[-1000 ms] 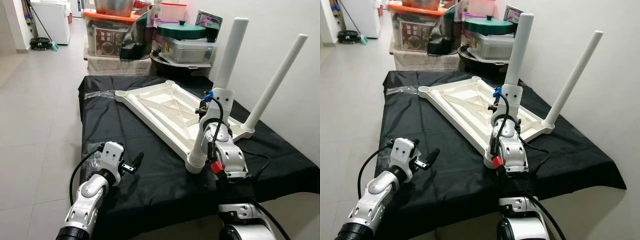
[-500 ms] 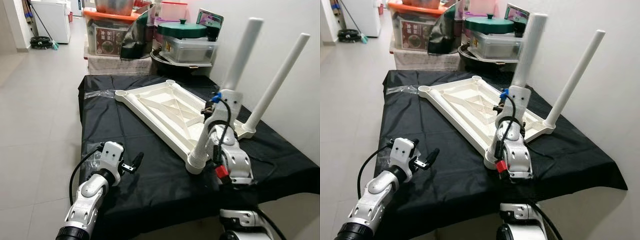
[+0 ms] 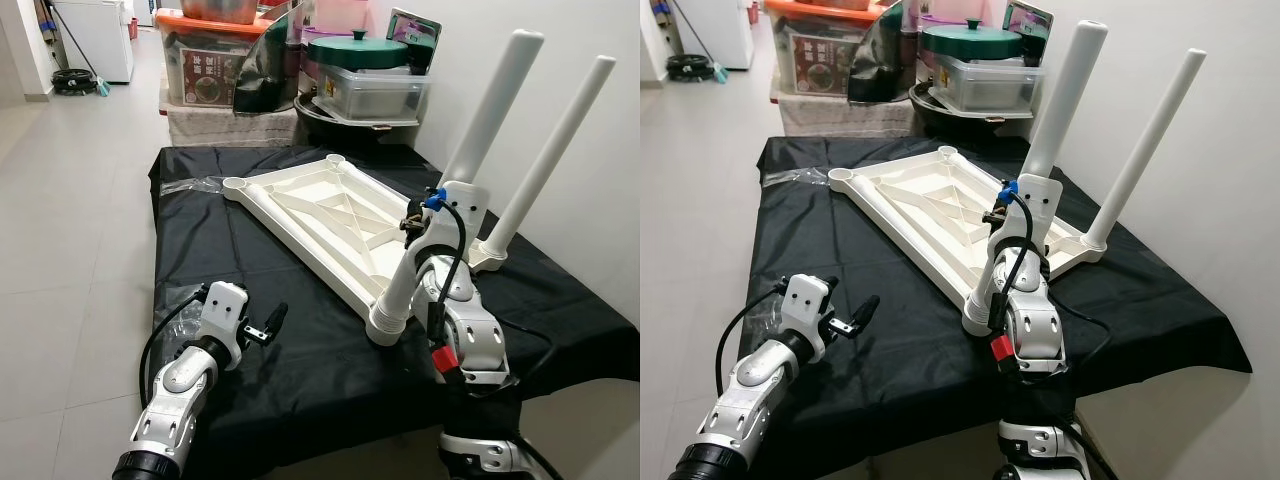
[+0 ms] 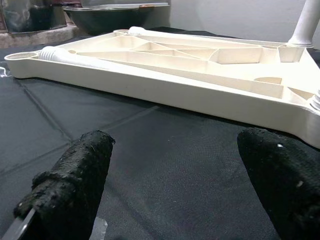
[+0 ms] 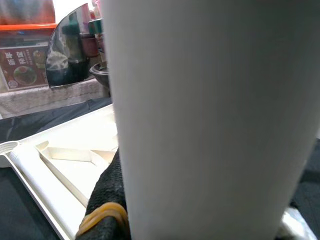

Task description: Building children table

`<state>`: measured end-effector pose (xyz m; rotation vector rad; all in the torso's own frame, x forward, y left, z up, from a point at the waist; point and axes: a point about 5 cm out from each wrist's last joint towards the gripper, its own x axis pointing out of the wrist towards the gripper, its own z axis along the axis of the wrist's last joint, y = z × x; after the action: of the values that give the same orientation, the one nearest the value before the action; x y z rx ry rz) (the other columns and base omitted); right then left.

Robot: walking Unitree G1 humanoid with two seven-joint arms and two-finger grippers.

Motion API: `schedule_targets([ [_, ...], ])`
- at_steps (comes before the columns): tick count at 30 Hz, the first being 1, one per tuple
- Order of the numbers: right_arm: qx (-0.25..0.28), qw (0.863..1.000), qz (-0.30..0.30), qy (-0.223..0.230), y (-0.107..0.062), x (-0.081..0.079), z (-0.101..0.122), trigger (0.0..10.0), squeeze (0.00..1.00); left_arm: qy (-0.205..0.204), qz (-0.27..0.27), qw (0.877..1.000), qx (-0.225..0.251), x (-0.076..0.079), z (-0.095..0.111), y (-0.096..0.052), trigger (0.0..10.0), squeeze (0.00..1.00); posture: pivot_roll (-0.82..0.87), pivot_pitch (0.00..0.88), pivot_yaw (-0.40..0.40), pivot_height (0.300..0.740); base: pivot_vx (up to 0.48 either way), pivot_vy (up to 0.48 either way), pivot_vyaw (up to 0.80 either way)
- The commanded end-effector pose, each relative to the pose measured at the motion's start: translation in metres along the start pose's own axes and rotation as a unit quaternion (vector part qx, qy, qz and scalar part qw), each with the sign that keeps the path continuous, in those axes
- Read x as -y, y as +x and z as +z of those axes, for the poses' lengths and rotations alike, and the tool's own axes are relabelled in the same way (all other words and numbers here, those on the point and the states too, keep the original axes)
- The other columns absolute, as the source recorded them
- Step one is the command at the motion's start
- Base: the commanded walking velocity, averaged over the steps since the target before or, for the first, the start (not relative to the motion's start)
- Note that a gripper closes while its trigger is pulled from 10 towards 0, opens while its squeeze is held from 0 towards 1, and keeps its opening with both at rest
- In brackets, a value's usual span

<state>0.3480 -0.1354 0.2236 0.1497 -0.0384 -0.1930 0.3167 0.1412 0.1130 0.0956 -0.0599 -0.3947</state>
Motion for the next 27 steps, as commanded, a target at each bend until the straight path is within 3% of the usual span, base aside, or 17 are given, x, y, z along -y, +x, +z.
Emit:
schedule_targets([
  [1, -0.087, 0.996, 0.003, -0.028, -0.0016, 0.0023, -0.0371, 10.0, 0.0, 0.004, -0.006, 1.0, -0.01, 0.002, -0.0041, 0.0006, 10.0, 0.0, 0.0, 0.0, -0.11, 0.74, 0.0, 0.0, 0.0],
  [27, -0.096, 0.994, 0.008, -0.043, -0.0036, 0.0033, -0.0373, 10.0, 0.0, 0.003, -0.006, 1.0, -0.011, 0.0016, -0.0055, 0.0003, 10.0, 0.0, -0.01, 0.0, -0.111, 0.74, 0.0, 0.0, 0.0],
])
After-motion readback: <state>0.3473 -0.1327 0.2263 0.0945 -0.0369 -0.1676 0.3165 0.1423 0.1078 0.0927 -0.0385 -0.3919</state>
